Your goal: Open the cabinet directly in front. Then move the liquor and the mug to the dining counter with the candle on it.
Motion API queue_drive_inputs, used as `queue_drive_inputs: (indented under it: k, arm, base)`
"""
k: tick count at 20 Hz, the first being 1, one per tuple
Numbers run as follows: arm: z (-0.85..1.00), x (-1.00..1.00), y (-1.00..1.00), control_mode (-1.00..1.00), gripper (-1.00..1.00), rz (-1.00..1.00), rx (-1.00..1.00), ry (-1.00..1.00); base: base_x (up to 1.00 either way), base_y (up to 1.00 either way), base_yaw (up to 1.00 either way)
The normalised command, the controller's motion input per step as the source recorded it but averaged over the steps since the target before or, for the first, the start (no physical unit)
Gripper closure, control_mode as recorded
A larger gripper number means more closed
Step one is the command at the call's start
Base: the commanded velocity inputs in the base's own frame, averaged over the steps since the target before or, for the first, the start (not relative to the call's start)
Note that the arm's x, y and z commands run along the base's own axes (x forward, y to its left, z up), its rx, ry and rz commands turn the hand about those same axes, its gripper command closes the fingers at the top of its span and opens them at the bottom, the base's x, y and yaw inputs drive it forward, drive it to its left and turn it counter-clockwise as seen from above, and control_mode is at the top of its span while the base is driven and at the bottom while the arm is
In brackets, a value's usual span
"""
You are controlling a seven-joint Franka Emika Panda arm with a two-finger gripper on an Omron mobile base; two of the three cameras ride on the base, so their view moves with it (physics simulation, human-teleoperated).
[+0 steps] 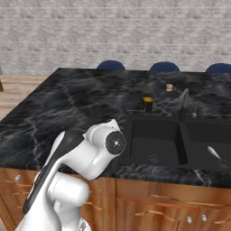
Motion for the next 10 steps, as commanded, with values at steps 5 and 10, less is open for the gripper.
queue_drive_inputs:
  k: [5, 10]
  arm:
    - [0.00, 0.00, 0.00, 1.00, -1.00, 0.00, 0.00, 0.00]
    - [0.00, 0.00, 0.00, 1.00, -1.00, 0.00, 0.00, 0.00]
  base:
    - [-1.00, 0.00, 0.30]
    - [-0.69, 0.09, 0.59]
